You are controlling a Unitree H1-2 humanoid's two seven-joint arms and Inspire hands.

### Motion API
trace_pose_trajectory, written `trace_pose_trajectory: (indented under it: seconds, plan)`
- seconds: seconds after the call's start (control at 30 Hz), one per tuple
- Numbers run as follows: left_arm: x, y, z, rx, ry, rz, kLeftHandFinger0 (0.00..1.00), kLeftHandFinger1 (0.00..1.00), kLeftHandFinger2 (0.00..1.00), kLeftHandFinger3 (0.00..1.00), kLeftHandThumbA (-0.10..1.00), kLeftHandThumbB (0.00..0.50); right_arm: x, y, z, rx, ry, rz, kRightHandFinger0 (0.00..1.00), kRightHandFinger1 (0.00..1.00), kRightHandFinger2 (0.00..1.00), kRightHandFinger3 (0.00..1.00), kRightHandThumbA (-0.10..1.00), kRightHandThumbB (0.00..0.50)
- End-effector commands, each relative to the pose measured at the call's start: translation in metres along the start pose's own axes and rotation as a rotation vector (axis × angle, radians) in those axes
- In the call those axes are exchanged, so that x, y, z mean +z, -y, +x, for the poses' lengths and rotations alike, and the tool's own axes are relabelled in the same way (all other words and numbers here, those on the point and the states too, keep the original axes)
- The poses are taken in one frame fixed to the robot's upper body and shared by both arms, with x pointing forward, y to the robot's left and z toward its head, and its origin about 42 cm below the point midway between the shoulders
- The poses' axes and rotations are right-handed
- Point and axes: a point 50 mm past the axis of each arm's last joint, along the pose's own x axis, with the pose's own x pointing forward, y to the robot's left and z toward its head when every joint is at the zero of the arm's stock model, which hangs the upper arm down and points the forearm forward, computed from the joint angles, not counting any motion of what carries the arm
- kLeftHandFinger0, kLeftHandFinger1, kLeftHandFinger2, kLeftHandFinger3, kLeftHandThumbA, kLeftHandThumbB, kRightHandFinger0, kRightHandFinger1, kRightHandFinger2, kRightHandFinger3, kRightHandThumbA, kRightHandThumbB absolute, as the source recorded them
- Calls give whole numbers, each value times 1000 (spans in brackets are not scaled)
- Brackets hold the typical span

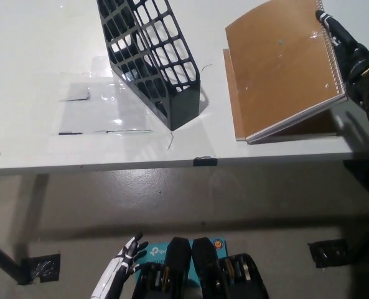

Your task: Use the right hand to pick up a book from the book holder on the left side and put it on another book on the right side

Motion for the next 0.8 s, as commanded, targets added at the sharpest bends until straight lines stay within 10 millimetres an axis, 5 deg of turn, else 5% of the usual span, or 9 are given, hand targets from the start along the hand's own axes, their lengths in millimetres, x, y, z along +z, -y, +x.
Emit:
trace_pose_trajectory:
  seconds: [0.0, 0.03, 0.07, 0.17, 0.23, 0.33, 0.77]
  plan:
    - [8, 0, 1, 0, 39, 0, 883, 941, 944, 1000, 1000, 73, 42, -45, -8, 41, 211, -318, 592, 941, 1000, 966, 45, 289]
    - [7, 1, 0, 1, 37, -3, 880, 939, 944, 1000, 1000, 79, 38, -43, -8, 43, 219, -525, 1000, 1000, 1000, 1000, 234, 225]
    - [6, 1, -1, 2, 35, -9, 878, 939, 945, 1000, 1000, 81, 33, -39, -7, 74, 218, -761, 1000, 1000, 1000, 1000, 419, 240]
    - [5, 2, -1, -2, 44, -15, 859, 929, 939, 1000, 1000, 84, 24, -26, -4, 45, 207, -875, 1000, 1000, 1000, 1000, 410, 312]
    - [5, 2, 0, 0, 43, -13, 853, 925, 934, 1000, 1000, 85, 21, -22, -3, -30, 257, -872, 1000, 1000, 1000, 1000, 369, 218]
    - [6, 0, -1, 6, 47, -11, 848, 916, 919, 1000, 1000, 84, 18, -19, -3, -63, 273, -885, 1000, 1000, 1000, 1000, 370, 149]
    - [3, 3, -2, 10, 42, -25, 819, 872, 856, 1000, 1000, 86, 33, -15, -6, -168, 405, -814, 1000, 1000, 1000, 1000, 445, 167]
